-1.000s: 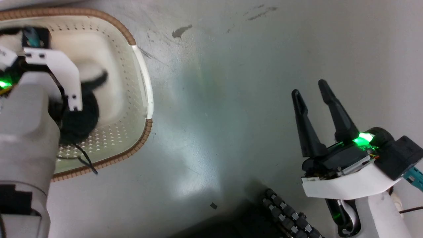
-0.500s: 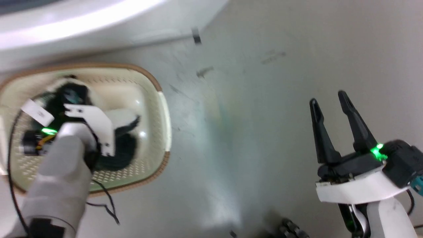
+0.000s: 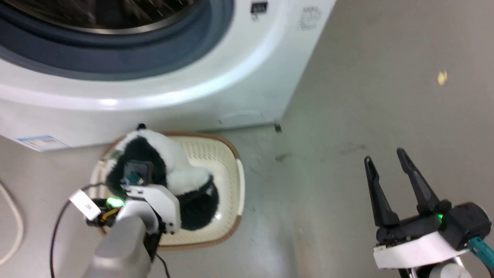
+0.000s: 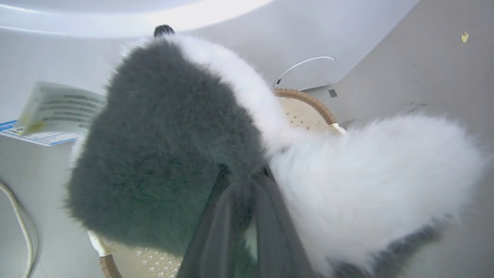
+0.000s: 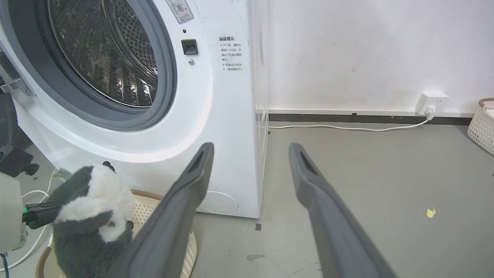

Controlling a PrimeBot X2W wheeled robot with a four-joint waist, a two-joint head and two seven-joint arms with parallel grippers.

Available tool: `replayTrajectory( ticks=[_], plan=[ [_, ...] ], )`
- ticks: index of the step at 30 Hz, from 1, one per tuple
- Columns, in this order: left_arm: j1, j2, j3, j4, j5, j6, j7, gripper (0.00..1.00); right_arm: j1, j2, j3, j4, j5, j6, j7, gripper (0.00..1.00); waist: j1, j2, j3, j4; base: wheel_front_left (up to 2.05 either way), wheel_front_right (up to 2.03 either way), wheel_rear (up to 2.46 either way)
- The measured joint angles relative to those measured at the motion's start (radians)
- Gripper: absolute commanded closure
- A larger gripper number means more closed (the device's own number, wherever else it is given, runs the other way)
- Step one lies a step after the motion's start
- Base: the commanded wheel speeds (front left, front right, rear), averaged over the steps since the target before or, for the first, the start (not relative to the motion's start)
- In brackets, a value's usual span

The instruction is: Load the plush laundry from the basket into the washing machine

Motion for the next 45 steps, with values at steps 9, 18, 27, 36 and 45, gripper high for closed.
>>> replayTrajectory(
  ticks=[9,18,27,36,45],
  plan=[
    [0.198,-0.022,0.052,-0.366,-0.001,0.012,-0.013,1.00,0.053,0.000,-0.005,0.007,-0.023,0.000,0.000,0.00,-0.0001,0.0000,-0.148,0.069,0.00,0.00,0.00],
    [0.312,-0.018,0.139,-0.802,0.055,0.026,-0.014,1.00,0.062,0.000,0.007,0.002,-0.023,0.000,0.000,0.00,0.0001,0.0000,-0.155,0.090,0.00,0.00,0.00],
    [0.085,0.043,0.225,-0.953,0.086,0.017,0.002,1.00,-0.007,0.000,0.029,-0.009,-0.004,0.000,0.000,0.00,0.0002,0.0000,0.007,0.036,0.00,0.00,0.00],
    [-0.321,0.149,0.272,-0.766,0.095,0.034,0.155,1.00,-0.100,0.000,0.046,-0.014,0.067,0.000,0.000,0.00,0.0005,0.0000,0.198,-0.046,0.00,0.00,0.00],
    [-0.711,0.281,0.275,-0.424,0.160,0.083,0.240,1.00,-0.154,0.000,0.087,-0.011,0.171,0.000,0.000,0.00,0.0004,0.0000,0.359,-0.179,0.00,0.00,0.00]
  ],
)
